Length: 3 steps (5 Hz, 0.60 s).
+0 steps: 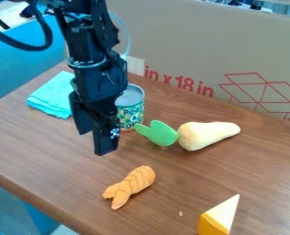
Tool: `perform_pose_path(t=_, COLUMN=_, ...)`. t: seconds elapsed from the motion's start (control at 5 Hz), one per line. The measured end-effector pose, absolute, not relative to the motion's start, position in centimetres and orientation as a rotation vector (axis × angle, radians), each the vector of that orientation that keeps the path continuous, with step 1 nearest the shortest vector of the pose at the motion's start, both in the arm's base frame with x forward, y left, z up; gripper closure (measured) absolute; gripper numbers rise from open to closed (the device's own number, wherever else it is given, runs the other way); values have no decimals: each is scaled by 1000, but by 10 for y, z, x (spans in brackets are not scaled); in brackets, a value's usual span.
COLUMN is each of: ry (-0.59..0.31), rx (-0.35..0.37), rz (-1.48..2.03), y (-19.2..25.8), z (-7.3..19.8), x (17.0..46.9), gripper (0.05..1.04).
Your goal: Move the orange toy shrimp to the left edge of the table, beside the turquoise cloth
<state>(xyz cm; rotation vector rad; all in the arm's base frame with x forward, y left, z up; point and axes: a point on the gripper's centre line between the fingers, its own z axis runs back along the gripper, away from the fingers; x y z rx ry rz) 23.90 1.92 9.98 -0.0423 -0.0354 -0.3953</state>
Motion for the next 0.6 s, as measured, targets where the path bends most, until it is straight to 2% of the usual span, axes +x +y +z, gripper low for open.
perform_pose_path(t=0.2, ry=-15, rx=-49, rz=-398, y=18, z=94, x=237, gripper=78)
perform_pose_path(t=0.4, ry=-14, rx=-72, rz=-449, y=-3, z=85, x=232, gripper=78)
perform_pose_path(t=0.6, ry=-35, rx=-67, rz=-444, y=-10, z=78, x=232, gripper=78)
